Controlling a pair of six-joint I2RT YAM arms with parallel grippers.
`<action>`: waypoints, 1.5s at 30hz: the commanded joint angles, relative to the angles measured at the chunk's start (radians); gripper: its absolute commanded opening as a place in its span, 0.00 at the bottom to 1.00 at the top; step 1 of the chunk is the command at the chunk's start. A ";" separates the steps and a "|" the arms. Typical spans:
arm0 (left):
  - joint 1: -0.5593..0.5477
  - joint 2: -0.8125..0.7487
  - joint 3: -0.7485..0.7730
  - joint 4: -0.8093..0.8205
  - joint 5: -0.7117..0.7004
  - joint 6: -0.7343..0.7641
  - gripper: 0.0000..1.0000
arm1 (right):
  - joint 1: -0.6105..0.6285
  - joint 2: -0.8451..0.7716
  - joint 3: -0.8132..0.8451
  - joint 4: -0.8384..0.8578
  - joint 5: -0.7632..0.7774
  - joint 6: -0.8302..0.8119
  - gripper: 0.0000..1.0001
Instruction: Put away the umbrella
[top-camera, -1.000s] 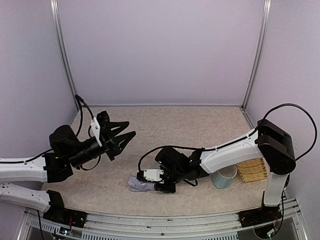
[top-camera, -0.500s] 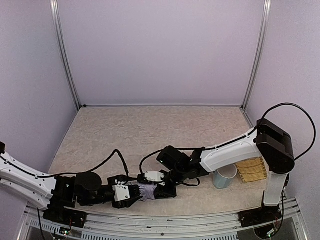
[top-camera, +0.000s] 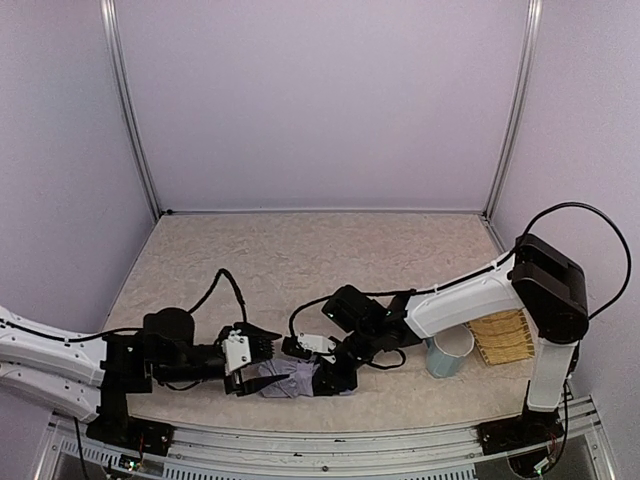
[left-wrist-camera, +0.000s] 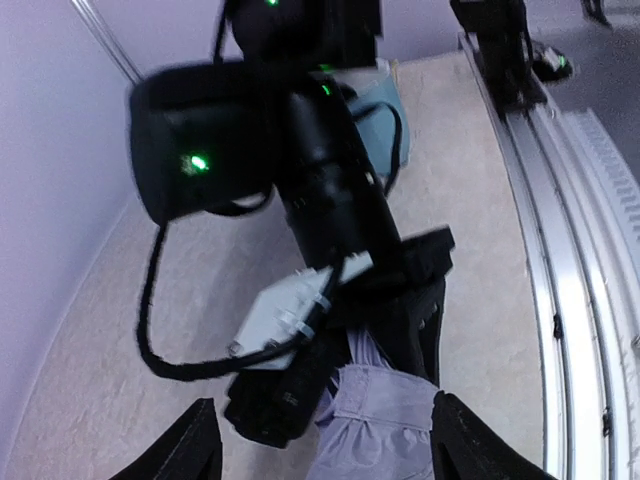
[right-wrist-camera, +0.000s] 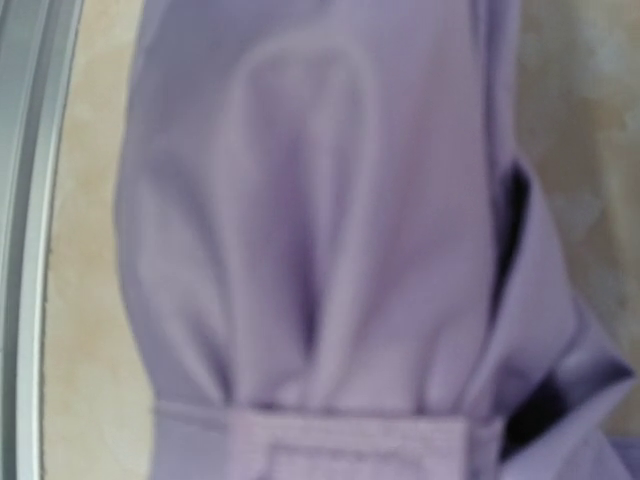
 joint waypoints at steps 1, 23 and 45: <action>0.128 -0.247 -0.100 0.278 0.186 -0.377 0.70 | 0.029 0.103 -0.124 -0.248 0.209 0.037 0.00; 0.088 -0.044 -0.257 0.323 -0.010 -0.544 0.71 | 0.047 -0.026 -0.166 -0.135 0.497 -0.377 0.00; -0.058 -0.032 -0.332 0.441 -0.145 -0.562 0.77 | 0.019 -0.100 -0.227 -0.032 0.286 -0.500 0.00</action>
